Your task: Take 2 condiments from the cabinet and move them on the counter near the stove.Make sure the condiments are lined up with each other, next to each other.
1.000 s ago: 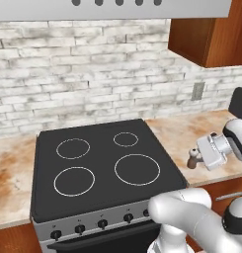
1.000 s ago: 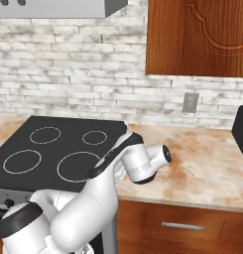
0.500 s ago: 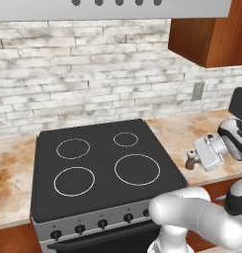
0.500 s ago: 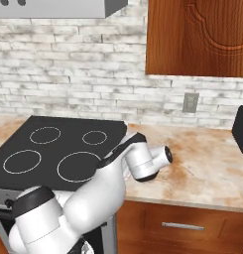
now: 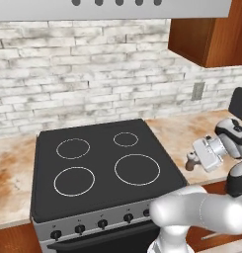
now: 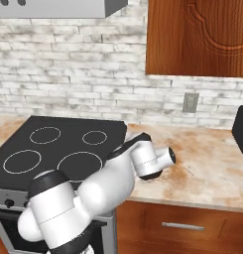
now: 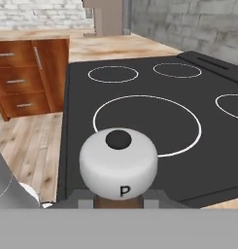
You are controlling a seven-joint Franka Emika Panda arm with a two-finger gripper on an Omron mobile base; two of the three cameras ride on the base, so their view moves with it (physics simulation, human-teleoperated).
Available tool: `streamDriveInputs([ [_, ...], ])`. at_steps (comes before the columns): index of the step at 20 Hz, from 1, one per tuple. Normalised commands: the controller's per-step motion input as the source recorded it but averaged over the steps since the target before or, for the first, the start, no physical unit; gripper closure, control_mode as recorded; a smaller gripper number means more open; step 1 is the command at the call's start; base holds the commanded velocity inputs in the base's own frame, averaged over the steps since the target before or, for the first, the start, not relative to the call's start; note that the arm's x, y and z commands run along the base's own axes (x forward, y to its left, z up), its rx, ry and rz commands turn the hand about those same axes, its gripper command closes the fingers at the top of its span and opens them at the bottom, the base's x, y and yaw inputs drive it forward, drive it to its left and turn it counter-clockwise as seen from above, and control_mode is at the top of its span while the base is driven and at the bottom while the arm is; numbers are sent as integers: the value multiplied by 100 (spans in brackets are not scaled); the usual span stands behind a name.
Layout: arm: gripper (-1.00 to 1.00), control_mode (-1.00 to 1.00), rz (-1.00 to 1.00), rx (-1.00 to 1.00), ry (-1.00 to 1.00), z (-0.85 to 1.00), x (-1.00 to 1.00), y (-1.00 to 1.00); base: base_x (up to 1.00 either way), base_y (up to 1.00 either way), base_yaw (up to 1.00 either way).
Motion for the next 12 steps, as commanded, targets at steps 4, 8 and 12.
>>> streamDriveInputs([
  [4, 100, -100, 3, 0, 0, -23, 11, -1, 0, 0, 0],
  [8, 100, -100, 2, 0, 0, -23, 10, -1, 0, 0, 0],
  [12, 100, -100, 2, 0, 0, -21, 8, -2, 0, 0, 0],
])
